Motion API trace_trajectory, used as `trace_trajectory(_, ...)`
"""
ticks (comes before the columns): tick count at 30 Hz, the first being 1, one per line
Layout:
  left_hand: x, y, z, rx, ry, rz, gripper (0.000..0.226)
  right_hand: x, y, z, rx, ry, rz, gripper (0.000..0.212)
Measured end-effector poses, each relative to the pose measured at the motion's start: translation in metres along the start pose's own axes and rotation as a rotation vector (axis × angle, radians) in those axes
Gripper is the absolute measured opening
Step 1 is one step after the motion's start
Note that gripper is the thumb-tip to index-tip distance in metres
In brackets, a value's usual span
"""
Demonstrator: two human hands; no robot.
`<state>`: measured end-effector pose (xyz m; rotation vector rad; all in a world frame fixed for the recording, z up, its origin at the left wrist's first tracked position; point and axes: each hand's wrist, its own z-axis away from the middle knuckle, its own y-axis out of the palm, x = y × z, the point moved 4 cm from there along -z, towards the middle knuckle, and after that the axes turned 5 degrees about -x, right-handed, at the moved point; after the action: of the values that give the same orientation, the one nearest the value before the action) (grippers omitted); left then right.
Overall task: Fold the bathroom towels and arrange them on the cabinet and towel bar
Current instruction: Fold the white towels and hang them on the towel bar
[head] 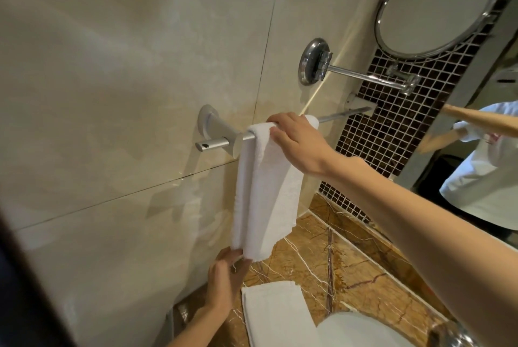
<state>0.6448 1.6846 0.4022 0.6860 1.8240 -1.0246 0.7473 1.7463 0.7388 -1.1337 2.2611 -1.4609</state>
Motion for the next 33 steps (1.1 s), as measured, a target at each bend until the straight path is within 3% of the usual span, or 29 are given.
trace_trajectory(6, -0.004, 0.004, -0.001, -0.065, 0.098, -0.040, 0.019, 0.001, -0.002, -0.002, 0.029, 0.003, 0.025, 0.036)
trace_trajectory(12, 0.002, 0.004, -0.001, -0.108, -0.014, -0.021, 0.004, 0.000, -0.005, -0.007, 0.088, 0.024, 0.017, 0.036)
trace_trajectory(20, 0.011, -0.004, -0.002, -0.146, -0.236, 0.367, 0.022, 0.001, -0.004, -0.009, 0.095, 0.031, 0.026, 0.035)
trace_trajectory(27, 0.004, -0.003, -0.008, -0.157, -0.283, 0.430, 0.055, 0.001, -0.003, -0.009, 0.102, 0.040, 0.020, 0.036)
trace_trajectory(33, 0.011, 0.002, -0.014, -0.065, -0.283, 0.403, 0.019, 0.000, -0.001, -0.005, 0.050, 0.022, -0.010, 0.036)
